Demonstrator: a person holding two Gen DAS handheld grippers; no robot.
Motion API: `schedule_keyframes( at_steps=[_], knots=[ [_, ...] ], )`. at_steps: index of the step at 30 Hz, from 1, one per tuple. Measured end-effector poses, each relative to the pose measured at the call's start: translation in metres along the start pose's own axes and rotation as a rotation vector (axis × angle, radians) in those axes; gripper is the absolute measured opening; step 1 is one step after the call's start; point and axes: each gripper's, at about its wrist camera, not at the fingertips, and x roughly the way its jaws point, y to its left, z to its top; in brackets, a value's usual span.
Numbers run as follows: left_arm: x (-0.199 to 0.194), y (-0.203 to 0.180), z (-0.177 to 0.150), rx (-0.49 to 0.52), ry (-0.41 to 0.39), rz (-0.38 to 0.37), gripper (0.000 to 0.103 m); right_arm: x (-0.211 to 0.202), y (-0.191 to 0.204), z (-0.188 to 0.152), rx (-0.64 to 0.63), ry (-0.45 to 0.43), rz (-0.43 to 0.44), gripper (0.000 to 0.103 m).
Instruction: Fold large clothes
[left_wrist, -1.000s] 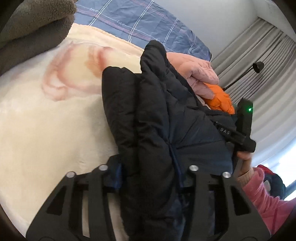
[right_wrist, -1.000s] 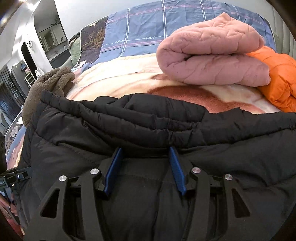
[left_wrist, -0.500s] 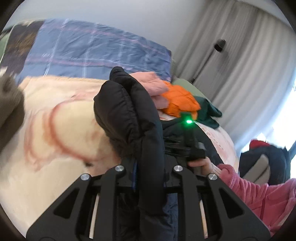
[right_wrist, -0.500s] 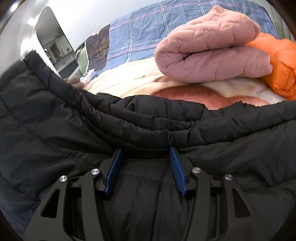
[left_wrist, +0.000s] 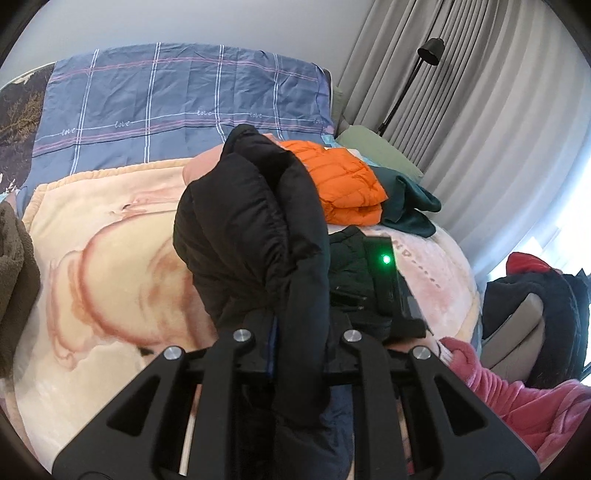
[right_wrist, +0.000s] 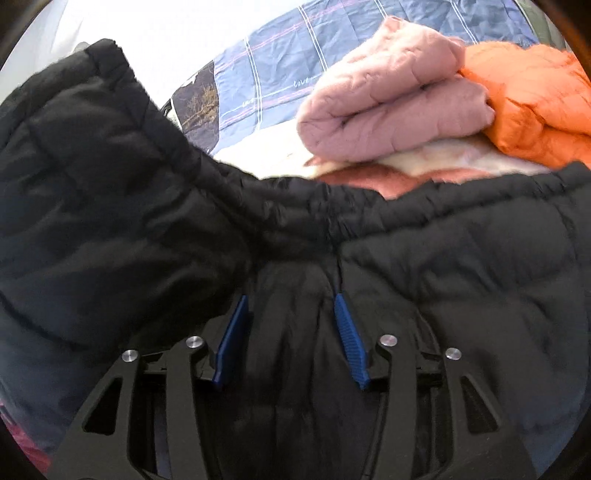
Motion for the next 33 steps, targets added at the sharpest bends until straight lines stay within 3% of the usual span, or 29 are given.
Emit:
schedule_keyframes(
  at_steps=[3, 8, 13, 16, 18, 21, 23, 27, 33],
  knots=[
    [0.011, -0.016, 0.007, 0.025, 0.013, 0.009, 0.015, 0.026, -0.012, 0.000, 0.033, 0.010, 0.036, 0.042],
    [0.057, -0.034, 0.016, 0.003, 0.098, 0.044, 0.015, 0.035, -0.008, 0.000, -0.012, -0.016, 0.004, 0.039],
    [0.068, -0.058, 0.027, 0.001, 0.094, 0.026, 0.015, -0.016, -0.026, -0.009, 0.127, -0.036, 0.054, 0.038],
    [0.065, -0.066, 0.028, 0.027, 0.087, 0.043, 0.015, -0.066, -0.030, -0.029, 0.114, -0.056, 0.109, 0.038],
    [0.064, -0.066, 0.030, 0.015, 0.080, 0.043, 0.015, -0.076, -0.032, -0.047, 0.107, -0.010, 0.149, 0.035],
    [0.063, -0.066, 0.034, -0.004, 0.067, 0.015, 0.015, -0.042, -0.034, -0.075, 0.179, 0.138, 0.278, 0.027],
    [0.073, -0.071, 0.036, -0.004, 0.088, 0.013, 0.015, -0.023, -0.034, -0.076, 0.172, 0.127, 0.292, 0.017],
    [0.095, -0.081, 0.031, 0.017, 0.140, 0.021, 0.015, -0.033, -0.036, -0.077, 0.203, 0.135, 0.267, 0.012],
    [0.108, -0.116, 0.038, 0.066, 0.149, 0.020, 0.015, -0.134, -0.059, -0.109, 0.191, -0.071, 0.126, 0.016]
  ],
)
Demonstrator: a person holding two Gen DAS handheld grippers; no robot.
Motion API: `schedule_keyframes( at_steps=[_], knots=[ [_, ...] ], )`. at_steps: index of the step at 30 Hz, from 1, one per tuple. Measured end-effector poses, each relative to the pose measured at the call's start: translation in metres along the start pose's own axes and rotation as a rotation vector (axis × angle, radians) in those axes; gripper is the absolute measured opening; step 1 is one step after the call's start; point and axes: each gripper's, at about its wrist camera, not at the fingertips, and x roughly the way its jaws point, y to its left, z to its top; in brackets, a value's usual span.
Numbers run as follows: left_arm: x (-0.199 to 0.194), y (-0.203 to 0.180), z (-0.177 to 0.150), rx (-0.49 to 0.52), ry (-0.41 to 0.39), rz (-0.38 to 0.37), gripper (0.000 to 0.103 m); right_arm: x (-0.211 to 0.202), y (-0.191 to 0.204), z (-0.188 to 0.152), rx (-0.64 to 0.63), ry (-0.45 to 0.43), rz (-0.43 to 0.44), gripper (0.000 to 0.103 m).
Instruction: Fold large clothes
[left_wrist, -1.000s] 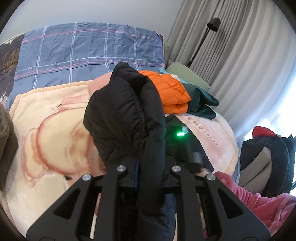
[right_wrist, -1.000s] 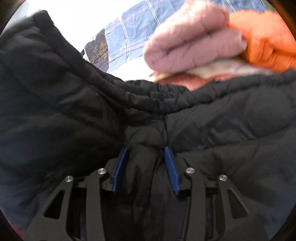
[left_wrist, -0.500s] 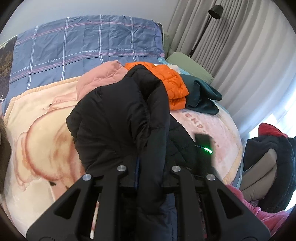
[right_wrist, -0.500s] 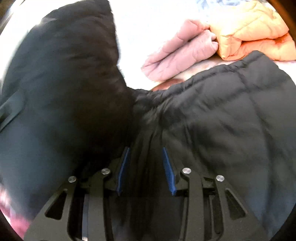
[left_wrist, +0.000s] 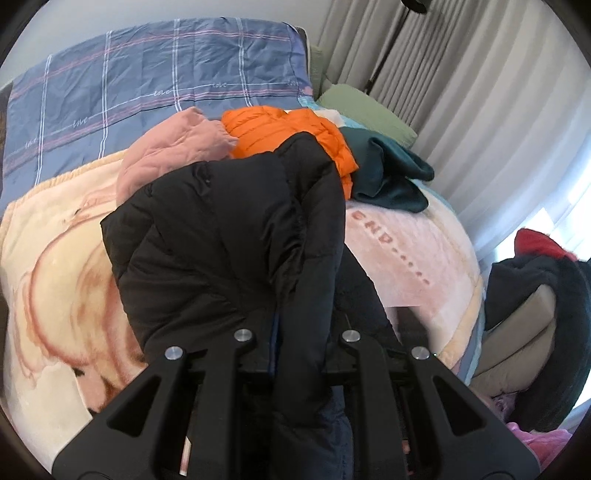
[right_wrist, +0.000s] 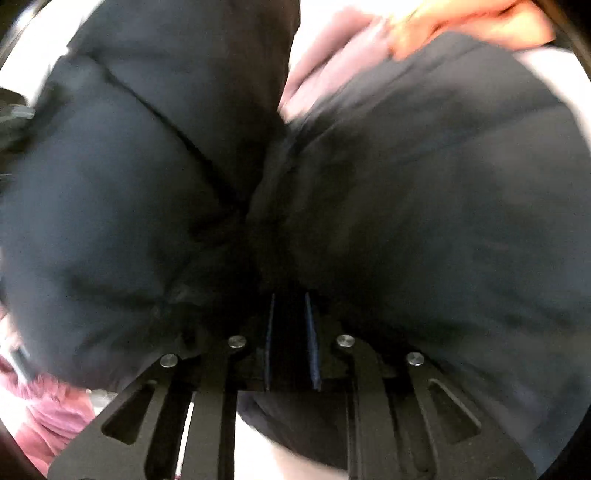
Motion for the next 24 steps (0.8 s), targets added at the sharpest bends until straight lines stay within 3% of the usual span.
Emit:
schedule_keyframes(
  at_steps=[3, 7, 13, 15, 20, 24],
  knots=[
    [0.020, -0.020, 0.005, 0.026, 0.025, 0.000, 0.016, -0.042, -0.019, -0.004, 0.044, -0.094, -0.031, 0.016],
    [0.063, -0.048, 0.009, 0.039, 0.098, -0.053, 0.019, -0.079, -0.033, -0.013, 0.070, -0.185, -0.069, 0.016],
    [0.133, -0.076, 0.010, 0.043, 0.296, -0.242, 0.039, -0.106, -0.018, -0.054, -0.005, -0.229, -0.154, 0.028],
    [0.144, -0.078, 0.015, 0.025, 0.321, -0.296, 0.041, -0.116, -0.014, -0.067, -0.025, -0.238, -0.174, 0.030],
    [0.161, -0.084, 0.019, 0.050, 0.325, -0.337, 0.044, -0.129, 0.008, -0.084, -0.091, -0.284, -0.191, 0.059],
    [0.162, -0.083, 0.015, 0.050, 0.315, -0.356, 0.046, -0.129, 0.031, -0.083, -0.157, -0.290, -0.179, 0.069]
  ],
)
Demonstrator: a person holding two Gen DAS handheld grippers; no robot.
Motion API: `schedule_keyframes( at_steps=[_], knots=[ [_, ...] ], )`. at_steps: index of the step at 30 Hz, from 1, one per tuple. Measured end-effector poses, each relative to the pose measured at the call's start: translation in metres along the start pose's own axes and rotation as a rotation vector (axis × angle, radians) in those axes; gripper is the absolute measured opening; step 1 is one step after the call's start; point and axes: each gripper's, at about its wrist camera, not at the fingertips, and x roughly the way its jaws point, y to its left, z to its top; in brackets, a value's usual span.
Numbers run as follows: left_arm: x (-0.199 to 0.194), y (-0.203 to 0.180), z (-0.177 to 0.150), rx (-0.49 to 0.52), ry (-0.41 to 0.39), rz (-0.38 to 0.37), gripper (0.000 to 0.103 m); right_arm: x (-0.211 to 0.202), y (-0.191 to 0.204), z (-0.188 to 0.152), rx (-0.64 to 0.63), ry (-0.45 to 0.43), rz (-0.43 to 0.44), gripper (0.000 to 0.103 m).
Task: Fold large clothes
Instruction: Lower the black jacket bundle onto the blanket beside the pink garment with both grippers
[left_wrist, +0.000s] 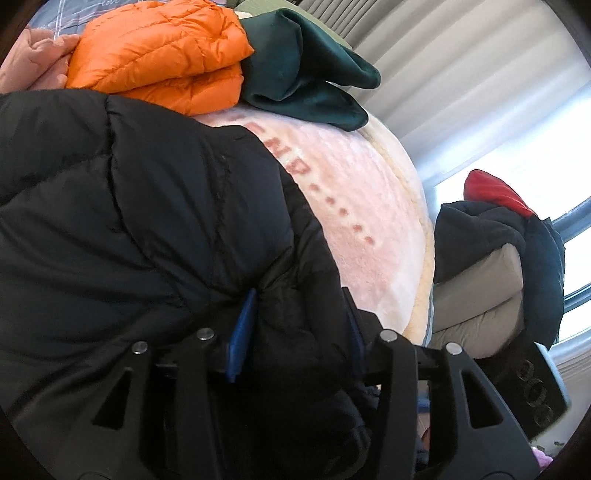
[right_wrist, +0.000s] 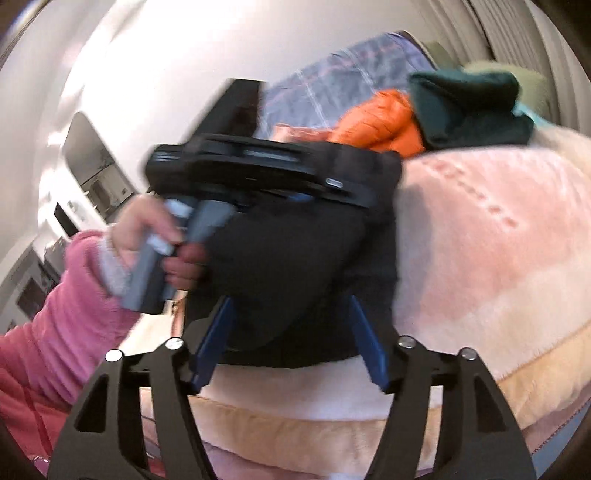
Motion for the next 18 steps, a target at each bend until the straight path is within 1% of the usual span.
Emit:
schedule_keyframes(
  at_steps=[3, 4, 5, 6, 7, 8, 9, 10, 12, 14, 16, 18],
  knots=[
    [0.001, -0.004, -0.001, 0.011, -0.007, 0.005, 0.047, 0.009, 0.008, 0.007, 0.008, -0.008, -0.033, 0.070],
    [0.002, -0.005, -0.001, 0.017, -0.010, 0.008, 0.048, 0.012, 0.007, 0.008, 0.027, -0.015, -0.073, 0.070],
    [0.000, -0.007, -0.003, 0.031, -0.015, 0.011, 0.051, 0.013, 0.002, 0.010, 0.054, -0.037, -0.105, 0.062],
    [-0.002, -0.008, -0.004, 0.045, -0.020, 0.015, 0.052, 0.011, -0.006, 0.009, 0.091, -0.073, -0.119, 0.047],
    [-0.003, -0.011, -0.004, 0.061, -0.025, 0.024, 0.055, 0.015, -0.019, 0.008, 0.153, -0.084, -0.110, 0.020],
    [-0.006, -0.015, -0.005, 0.081, -0.035, 0.043, 0.056, 0.012, -0.029, 0.004, 0.197, -0.076, -0.091, 0.017],
    [-0.011, -0.019, -0.007, 0.101, -0.051, 0.058, 0.057, 0.014, -0.039, 0.001, 0.237, -0.063, -0.079, 0.015],
    [-0.017, -0.022, -0.007, 0.117, -0.071, 0.073, 0.058, 0.015, -0.049, -0.007, 0.275, -0.038, -0.088, 0.014],
    [-0.036, -0.030, -0.007, 0.156, -0.140, 0.108, 0.058, 0.021, -0.066, -0.018, 0.339, 0.003, -0.089, 0.014],
    [-0.057, -0.036, -0.006, 0.196, -0.213, 0.148, 0.058, 0.029, -0.079, -0.025, 0.411, 0.031, -0.057, 0.014],
    [-0.068, -0.037, -0.005, 0.215, -0.249, 0.190, 0.057, 0.039, -0.083, -0.024, 0.420, 0.047, -0.047, 0.015],
    [-0.067, -0.031, -0.006, 0.234, -0.247, 0.255, 0.057, 0.046, -0.080, -0.021, 0.394, 0.054, -0.053, 0.015]
  ],
)
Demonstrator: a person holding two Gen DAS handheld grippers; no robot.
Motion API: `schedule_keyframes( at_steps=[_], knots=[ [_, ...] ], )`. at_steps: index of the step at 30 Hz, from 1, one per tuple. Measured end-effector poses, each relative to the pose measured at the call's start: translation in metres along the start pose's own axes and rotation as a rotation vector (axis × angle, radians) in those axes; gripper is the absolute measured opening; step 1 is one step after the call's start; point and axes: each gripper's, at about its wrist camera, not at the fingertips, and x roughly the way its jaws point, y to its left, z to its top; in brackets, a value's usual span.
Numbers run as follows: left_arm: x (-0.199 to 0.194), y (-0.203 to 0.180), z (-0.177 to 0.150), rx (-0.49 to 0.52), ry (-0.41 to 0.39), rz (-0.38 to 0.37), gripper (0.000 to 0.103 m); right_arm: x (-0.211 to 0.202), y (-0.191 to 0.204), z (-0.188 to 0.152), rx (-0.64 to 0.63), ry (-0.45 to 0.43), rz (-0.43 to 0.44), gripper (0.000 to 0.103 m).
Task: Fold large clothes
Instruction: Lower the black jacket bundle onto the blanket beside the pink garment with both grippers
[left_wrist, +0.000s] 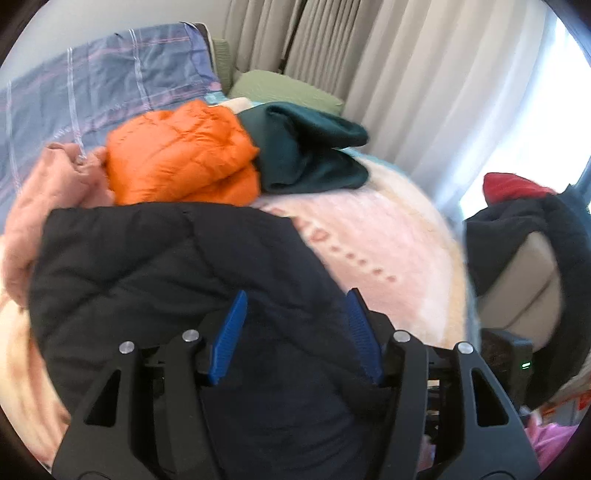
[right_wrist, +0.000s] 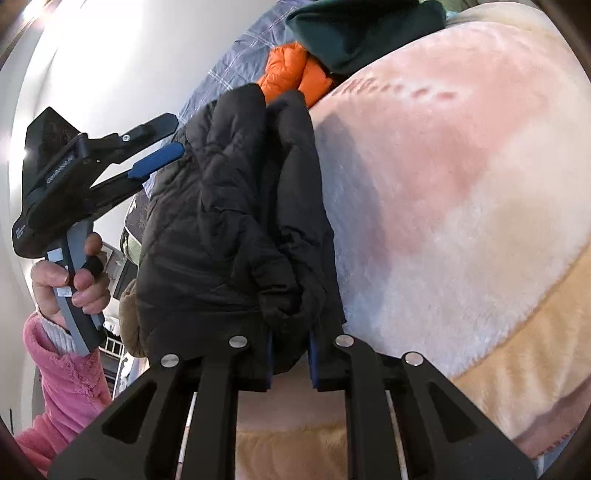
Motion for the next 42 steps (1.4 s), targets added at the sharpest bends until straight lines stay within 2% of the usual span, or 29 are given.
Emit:
schedule_keyframes(
  at_steps=[2, 4, 5, 7, 10, 12, 14, 16, 18, 19, 22, 26, 34, 38, 40, 42],
  knots=[
    [0.016, 0.002, -0.008, 0.063, 0.031, 0.104, 0.058, 0.002, 0.007, -0.002, -0.049, 0.008, -0.012, 0.016],
    [0.034, 0.008, -0.021, 0.093, 0.057, 0.140, 0.059, 0.001, 0.015, 0.000, -0.084, 0.006, -0.040, 0.020],
    [0.041, 0.009, -0.028, 0.111, 0.050, 0.151, 0.059, -0.003, 0.016, 0.000, -0.094, 0.000, -0.054, 0.027],
    [0.043, 0.012, -0.033, 0.117, 0.048, 0.156, 0.060, -0.014, 0.021, 0.001, -0.132, -0.038, -0.105, 0.034],
    [0.044, 0.013, -0.035, 0.116, 0.050, 0.156, 0.060, -0.033, 0.035, 0.003, -0.220, -0.119, -0.136, 0.034],
    [0.046, 0.012, -0.036, 0.104, 0.049, 0.142, 0.061, -0.041, 0.055, 0.008, -0.285, -0.172, -0.093, 0.034],
    [0.046, 0.015, -0.036, 0.089, 0.044, 0.125, 0.062, -0.038, 0.069, 0.007, -0.347, -0.189, -0.057, 0.034],
    [0.045, 0.017, -0.036, 0.082, 0.041, 0.117, 0.062, -0.022, 0.076, 0.009, -0.376, -0.166, -0.073, 0.034],
    [0.046, 0.017, -0.035, 0.078, 0.038, 0.112, 0.062, 0.005, 0.069, 0.010, -0.373, -0.103, -0.160, 0.033],
    [0.045, 0.018, -0.035, 0.073, 0.034, 0.104, 0.063, 0.020, 0.057, 0.011, -0.342, -0.058, -0.204, 0.029],
    [0.046, 0.019, -0.035, 0.068, 0.029, 0.063, 0.066, 0.037, 0.035, 0.006, -0.242, -0.011, -0.190, 0.030],
    [0.052, 0.016, -0.037, 0.095, 0.022, 0.083, 0.069, 0.041, 0.043, 0.003, -0.292, 0.000, -0.242, 0.030],
    [0.053, 0.016, -0.039, 0.101, 0.006, 0.092, 0.070, 0.048, 0.040, 0.004, -0.286, 0.021, -0.253, 0.030],
    [0.041, 0.010, -0.034, 0.126, -0.010, 0.123, 0.070, 0.048, 0.041, 0.006, -0.275, 0.017, -0.247, 0.030],
    [0.030, 0.015, -0.027, 0.136, -0.058, 0.218, 0.070, 0.049, 0.040, 0.007, -0.272, 0.017, -0.242, 0.030],
    [0.019, 0.028, -0.019, 0.088, -0.098, 0.263, 0.070, 0.050, 0.040, 0.008, -0.273, 0.018, -0.240, 0.030]
  ],
)
